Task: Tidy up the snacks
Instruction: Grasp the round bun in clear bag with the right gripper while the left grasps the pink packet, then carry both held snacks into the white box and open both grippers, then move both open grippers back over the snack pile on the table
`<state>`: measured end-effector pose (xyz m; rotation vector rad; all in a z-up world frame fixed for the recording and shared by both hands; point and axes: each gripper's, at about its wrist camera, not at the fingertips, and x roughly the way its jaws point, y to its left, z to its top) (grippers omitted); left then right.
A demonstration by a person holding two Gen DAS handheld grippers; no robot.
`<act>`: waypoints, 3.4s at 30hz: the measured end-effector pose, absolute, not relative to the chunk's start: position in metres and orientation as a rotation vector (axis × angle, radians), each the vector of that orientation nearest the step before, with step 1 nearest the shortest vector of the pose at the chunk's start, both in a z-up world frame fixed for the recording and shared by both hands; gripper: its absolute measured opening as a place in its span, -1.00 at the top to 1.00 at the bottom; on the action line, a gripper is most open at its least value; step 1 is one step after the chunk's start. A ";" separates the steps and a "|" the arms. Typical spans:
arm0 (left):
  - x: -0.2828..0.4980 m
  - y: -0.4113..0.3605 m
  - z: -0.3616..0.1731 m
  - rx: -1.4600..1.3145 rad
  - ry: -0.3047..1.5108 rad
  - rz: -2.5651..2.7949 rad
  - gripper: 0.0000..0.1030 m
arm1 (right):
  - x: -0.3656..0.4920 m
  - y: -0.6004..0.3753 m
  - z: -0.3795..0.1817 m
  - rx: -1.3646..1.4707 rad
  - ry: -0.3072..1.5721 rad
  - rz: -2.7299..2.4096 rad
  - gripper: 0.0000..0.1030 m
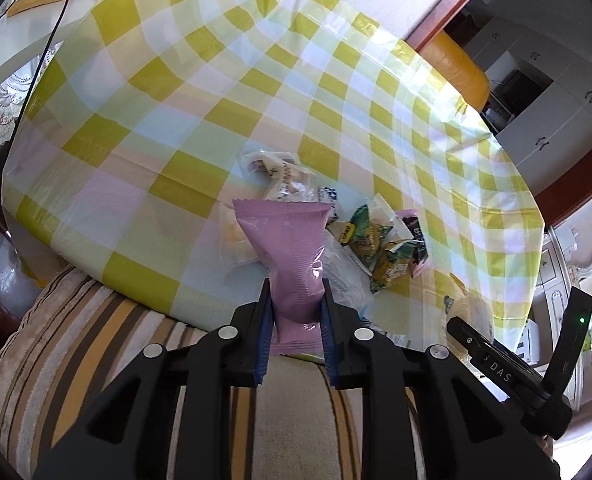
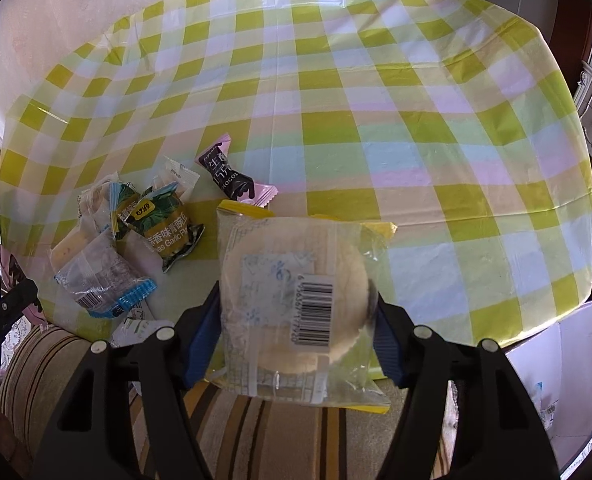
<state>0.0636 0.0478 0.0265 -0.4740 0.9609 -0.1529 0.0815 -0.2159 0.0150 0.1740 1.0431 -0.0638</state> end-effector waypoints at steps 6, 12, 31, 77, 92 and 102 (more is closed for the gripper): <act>0.057 -0.006 0.034 -0.423 0.976 -0.335 0.60 | 0.060 -0.240 0.026 0.189 1.025 -0.102 -0.28; 0.054 -0.070 0.041 -0.335 0.993 -0.522 0.60 | 0.036 -0.279 0.028 0.214 1.027 -0.192 -0.28; 0.033 -0.261 0.027 -0.099 1.180 -1.001 0.60 | -0.058 -0.413 -0.003 0.319 1.132 -0.631 -0.28; 0.023 -0.280 0.047 0.008 1.082 -1.017 -0.50 | -0.063 -0.419 0.014 0.357 1.078 -0.697 -0.49; 0.074 -0.192 0.069 -0.118 0.968 -0.799 -0.54 | -0.026 -0.368 0.033 0.329 1.040 -0.565 -0.50; 0.099 -0.136 0.066 -0.180 0.934 -0.655 -0.55 | 0.006 -0.320 0.031 0.320 1.043 -0.426 -0.50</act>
